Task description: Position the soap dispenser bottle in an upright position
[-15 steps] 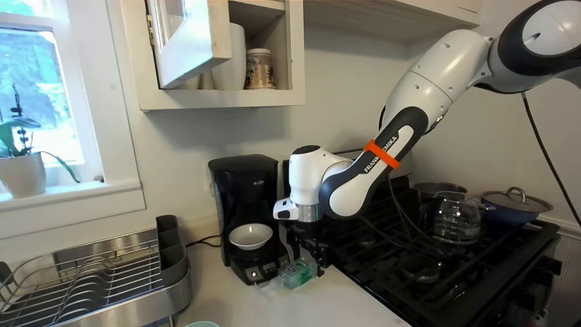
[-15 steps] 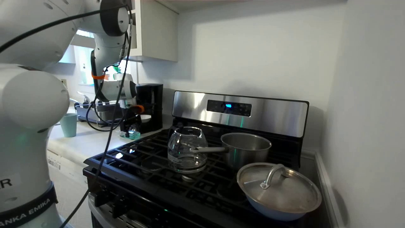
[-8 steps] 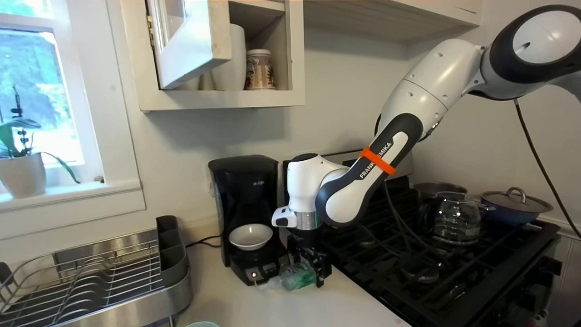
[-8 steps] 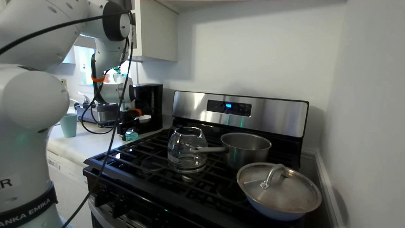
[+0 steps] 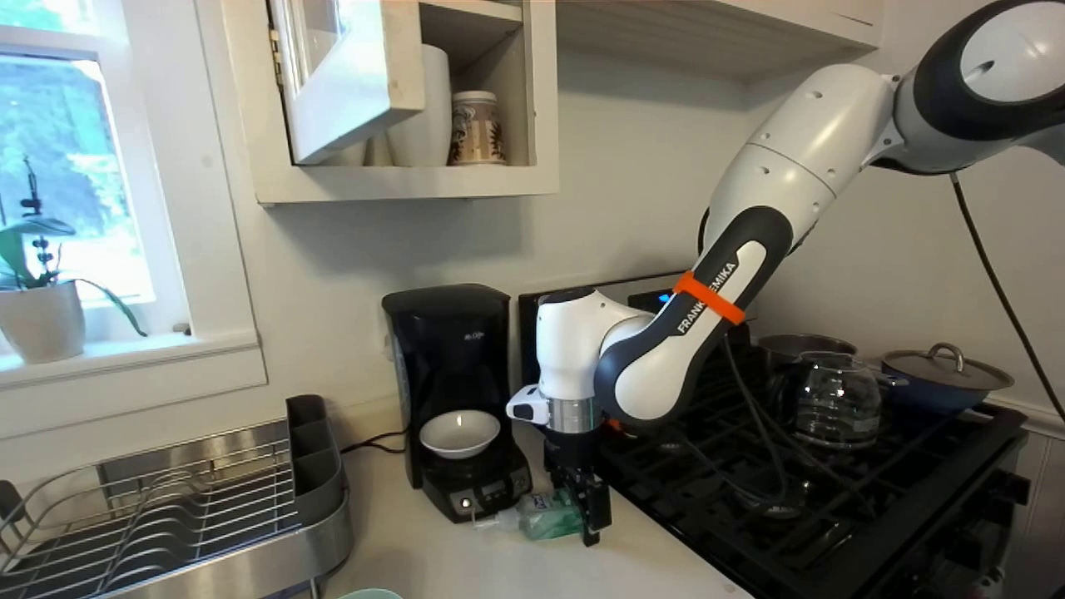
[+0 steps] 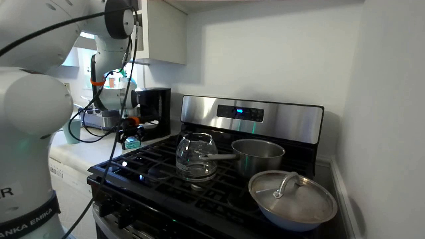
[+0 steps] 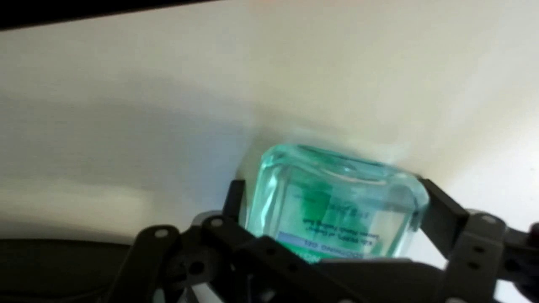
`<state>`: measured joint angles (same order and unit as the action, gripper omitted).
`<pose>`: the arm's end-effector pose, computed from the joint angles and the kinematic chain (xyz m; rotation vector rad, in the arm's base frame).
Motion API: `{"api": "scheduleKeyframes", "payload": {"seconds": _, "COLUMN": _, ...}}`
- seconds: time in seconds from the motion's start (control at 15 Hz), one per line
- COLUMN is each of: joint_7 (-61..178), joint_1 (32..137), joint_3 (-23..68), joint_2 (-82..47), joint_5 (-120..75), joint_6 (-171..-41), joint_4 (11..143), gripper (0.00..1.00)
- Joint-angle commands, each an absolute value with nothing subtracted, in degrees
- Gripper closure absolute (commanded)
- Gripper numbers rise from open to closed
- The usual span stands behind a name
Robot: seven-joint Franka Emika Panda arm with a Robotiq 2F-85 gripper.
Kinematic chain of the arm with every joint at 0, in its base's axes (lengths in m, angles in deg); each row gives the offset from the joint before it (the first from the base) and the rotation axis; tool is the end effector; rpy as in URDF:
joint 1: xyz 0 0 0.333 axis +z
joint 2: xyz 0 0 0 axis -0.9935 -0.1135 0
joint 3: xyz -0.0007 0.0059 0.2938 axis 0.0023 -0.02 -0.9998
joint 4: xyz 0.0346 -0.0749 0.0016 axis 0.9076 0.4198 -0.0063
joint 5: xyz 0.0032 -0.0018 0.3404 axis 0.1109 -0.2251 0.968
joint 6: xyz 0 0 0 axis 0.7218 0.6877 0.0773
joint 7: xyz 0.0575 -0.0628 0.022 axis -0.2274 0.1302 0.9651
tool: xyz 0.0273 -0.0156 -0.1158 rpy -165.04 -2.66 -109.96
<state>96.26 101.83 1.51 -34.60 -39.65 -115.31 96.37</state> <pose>0.4719 0.3261 0.1981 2.3258 2.0382 0.0189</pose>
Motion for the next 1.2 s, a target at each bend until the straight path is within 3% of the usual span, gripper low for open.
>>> {"api": "scheduleKeyframes", "payload": {"seconds": 0.0, "joint_7": 84.5, "joint_1": 104.5, "joint_3": 3.6, "joint_2": -30.1, "joint_5": -41.7, "joint_6": -121.1, "joint_4": 102.1, "gripper": 0.00}}
{"api": "scheduleKeyframes", "payload": {"seconds": 0.4, "joint_7": 65.7, "joint_1": 112.7, "joint_3": 11.0, "joint_2": -26.2, "joint_5": -51.3, "joint_6": -119.6, "joint_4": 104.2, "gripper": 0.00}}
{"api": "scheduleKeyframes", "payload": {"seconds": 0.53, "joint_7": 63.1, "joint_1": 113.4, "joint_3": 11.3, "joint_2": -25.8, "joint_5": -52.7, "joint_6": -117.4, "joint_4": 104.5, "gripper": 0.21}}
{"api": "scheduleKeyframes", "payload": {"seconds": 0.73, "joint_7": 63.5, "joint_1": 112.5, "joint_3": 9.7, "joint_2": -26.0, "joint_5": -52.2, "joint_6": -115.6, "joint_4": 104.3, "gripper": 0.33}}
{"api": "scheduleKeyframes", "payload": {"seconds": 0.87, "joint_7": 64.2, "joint_1": 112.3, "joint_3": 9.5, "joint_2": -26.2, "joint_5": -52.7, "joint_6": -115.6, "joint_4": 104.1, "gripper": 0.28}}
{"api": "scheduleKeyframes", "payload": {"seconds": 0.93, "joint_7": 64.4, "joint_1": 112.2, "joint_3": 9.4, "joint_2": -26.2, "joint_5": -52.6, "joint_6": -115.5, "joint_4": 104.0, "gripper": 0.21}}
{"api": "scheduleKeyframes", "payload": {"seconds": 1.0, "joint_7": 64.5, "joint_1": 112.1, "joint_3": 9.3, "joint_2": -26.2, "joint_5": -52.4, "joint_6": -115.4, "joint_4": 104.1, "gripper": 0.21}}
{"api": "scheduleKeyframes", "payload": {"seconds": 1.13, "joint_7": 64.6, "joint_1": 111.6, "joint_3": 9.0, "joint_2": -25.6, "joint_5": -51.9, "joint_6": -115.7, "joint_4": 105.1, "gripper": 0.32}}
